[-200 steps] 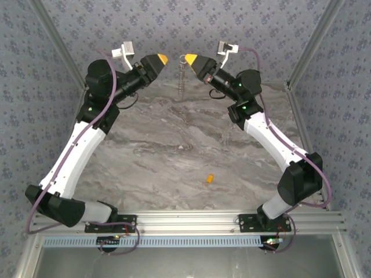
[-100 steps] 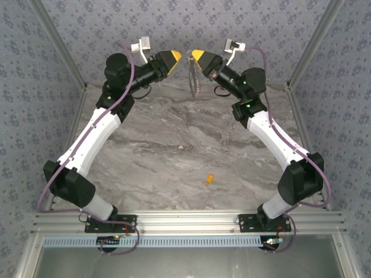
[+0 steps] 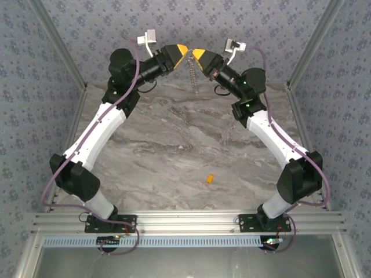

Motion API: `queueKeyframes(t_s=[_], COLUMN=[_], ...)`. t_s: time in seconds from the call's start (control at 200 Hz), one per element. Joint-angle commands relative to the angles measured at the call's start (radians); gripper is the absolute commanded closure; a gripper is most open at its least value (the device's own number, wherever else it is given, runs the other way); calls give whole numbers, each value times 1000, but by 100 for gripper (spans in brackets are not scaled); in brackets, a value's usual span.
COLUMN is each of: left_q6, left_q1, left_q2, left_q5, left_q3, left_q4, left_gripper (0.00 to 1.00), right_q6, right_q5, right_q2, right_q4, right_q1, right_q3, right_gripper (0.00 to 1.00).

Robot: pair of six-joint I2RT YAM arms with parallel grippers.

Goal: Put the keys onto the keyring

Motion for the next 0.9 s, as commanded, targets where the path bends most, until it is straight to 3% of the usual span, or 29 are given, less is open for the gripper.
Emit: queueKeyframes(t_s=[0.0,0.625,0.894], left_q6=[-6,-12,-12], left_q1=[-7,-8,-8], left_q2=[11,8,-10], left_q5=[28,64,59], left_q3=[47,31,-4], left_q4=[45,58,66], left_gripper=[56,71,71], right_q6=[15,3,-3], right_q5=[4,26,34], right_q2=[9,26,28], right_q4=[60,50,44], right_q1=[-1,18,16], right_q3=[19,27,25], right_gripper=[100,100,100])
